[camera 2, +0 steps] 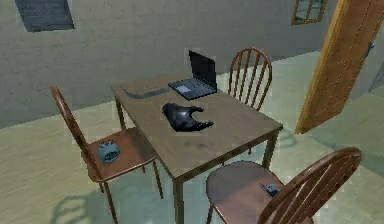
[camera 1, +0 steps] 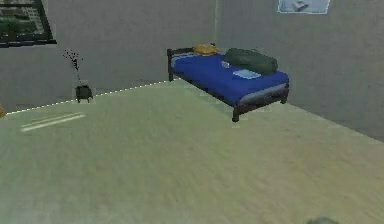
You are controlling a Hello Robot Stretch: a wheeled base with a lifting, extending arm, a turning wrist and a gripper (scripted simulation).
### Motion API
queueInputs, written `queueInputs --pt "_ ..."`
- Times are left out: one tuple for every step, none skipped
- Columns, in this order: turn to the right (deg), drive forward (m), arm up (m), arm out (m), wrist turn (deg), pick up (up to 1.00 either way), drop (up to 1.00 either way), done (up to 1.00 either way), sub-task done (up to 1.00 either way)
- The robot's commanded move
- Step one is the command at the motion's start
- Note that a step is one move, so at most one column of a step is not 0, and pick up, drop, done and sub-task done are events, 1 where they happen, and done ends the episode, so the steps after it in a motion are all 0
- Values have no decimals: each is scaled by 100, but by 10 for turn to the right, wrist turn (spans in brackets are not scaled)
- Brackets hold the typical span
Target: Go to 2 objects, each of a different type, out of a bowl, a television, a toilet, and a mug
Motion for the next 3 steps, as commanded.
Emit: queueInputs --pt "240 0 0 0 0 0 0 0 0" --pt "0 95 0 0 0 0 0 0 0" --pt "180 0 0 0 0 0 0 0 0"
